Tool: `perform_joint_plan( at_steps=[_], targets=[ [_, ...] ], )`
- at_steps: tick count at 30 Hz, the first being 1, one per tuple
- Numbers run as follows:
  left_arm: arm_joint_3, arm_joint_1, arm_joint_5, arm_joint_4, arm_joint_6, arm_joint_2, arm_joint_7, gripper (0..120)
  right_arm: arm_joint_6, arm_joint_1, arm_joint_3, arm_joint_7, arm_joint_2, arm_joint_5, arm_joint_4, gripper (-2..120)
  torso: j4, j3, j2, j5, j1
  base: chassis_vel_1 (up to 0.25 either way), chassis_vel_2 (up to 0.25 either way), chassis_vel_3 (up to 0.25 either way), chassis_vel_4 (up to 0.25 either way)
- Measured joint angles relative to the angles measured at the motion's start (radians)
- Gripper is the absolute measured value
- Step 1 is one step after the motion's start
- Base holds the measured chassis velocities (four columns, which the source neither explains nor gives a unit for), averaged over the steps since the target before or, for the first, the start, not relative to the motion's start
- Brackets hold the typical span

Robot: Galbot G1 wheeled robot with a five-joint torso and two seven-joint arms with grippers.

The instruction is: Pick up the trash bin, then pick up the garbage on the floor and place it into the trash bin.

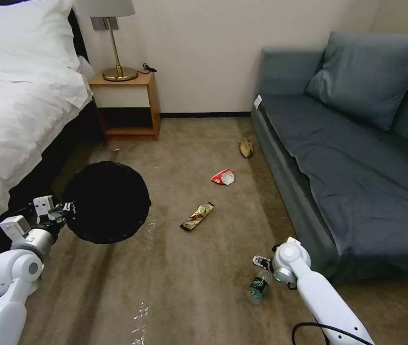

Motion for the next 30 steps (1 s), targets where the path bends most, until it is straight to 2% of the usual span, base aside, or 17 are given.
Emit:
perform_joint_plan(
  at_steps=[17,22,30],
  targets=[
    [0.0,0.017,0.007,-0.013,0.002,-0.005,0.0,2,-0.007,-0.018,-0.018,-0.04,0.024,-0.02,-0.01,100,0.0003,0.0,0.0,0.0,0.0,0.0,0.0,0.0,0.0],
    [0.001,0.027,0.012,-0.021,0.002,-0.011,-0.002,2,-0.007,-0.009,-0.03,-0.053,0.055,-0.034,-0.035,100,0.0006,0.0,0.0,0.0002,0.0,0.0,0.0,0.0,0.0],
    [0.001,0.037,0.014,-0.028,0.002,-0.009,-0.002,2,-0.004,0.0,-0.032,-0.096,0.062,-0.069,-0.088,100,0.0002,0.0,0.0,0.0001,0.0,0.0,0.0,0.0,0.0]
  ],
)
